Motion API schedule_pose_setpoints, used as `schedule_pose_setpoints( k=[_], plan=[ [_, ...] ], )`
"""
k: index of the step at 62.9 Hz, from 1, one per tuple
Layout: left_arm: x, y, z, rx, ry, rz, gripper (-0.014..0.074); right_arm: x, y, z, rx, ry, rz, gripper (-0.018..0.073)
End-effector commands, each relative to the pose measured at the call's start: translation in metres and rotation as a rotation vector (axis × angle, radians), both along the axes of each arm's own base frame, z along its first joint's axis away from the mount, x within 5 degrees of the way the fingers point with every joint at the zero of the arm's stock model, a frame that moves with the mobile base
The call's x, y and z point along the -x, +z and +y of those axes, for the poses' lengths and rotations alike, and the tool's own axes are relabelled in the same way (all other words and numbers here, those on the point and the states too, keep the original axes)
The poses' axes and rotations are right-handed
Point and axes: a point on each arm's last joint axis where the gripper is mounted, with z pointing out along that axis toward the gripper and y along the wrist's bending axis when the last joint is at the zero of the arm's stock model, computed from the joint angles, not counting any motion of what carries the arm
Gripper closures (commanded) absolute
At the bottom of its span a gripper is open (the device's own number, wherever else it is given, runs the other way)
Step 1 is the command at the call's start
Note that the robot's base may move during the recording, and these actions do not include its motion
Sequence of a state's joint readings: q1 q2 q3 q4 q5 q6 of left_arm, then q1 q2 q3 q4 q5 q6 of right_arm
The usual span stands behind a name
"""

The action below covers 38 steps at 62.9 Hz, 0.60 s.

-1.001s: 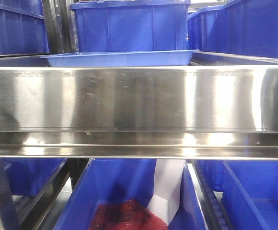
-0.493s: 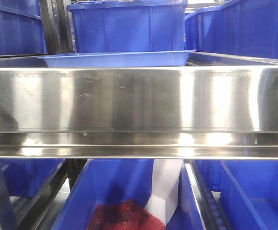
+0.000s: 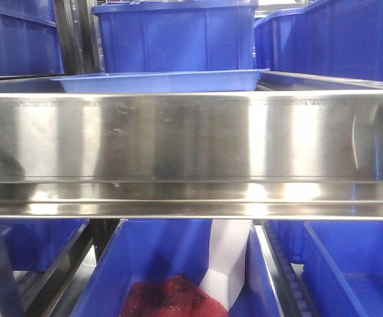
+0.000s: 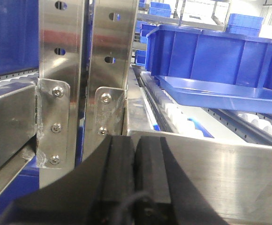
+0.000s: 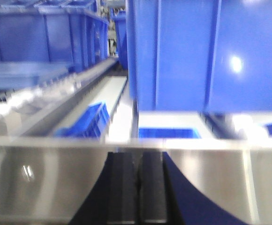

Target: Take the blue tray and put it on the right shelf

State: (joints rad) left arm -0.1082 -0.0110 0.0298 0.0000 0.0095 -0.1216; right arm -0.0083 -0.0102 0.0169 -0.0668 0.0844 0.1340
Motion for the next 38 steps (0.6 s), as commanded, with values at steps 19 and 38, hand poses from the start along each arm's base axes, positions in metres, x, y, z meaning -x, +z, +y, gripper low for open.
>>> schedule_pose_setpoints(
  k=[19, 38],
  plan=[
    [0.0007, -0.0013, -0.0004, 0.006, -0.008, -0.071, 0.0645, 0.0029, 0.0143, 0.0003, 0.012, 0.0, -0.137, 0.0508],
    [0.0007, -0.0013, -0.0004, 0.006, -0.008, -0.071, 0.0645, 0.0028, 0.0139, 0.0003, 0.012, 0.0, -0.132, 0.0508]
  ],
)
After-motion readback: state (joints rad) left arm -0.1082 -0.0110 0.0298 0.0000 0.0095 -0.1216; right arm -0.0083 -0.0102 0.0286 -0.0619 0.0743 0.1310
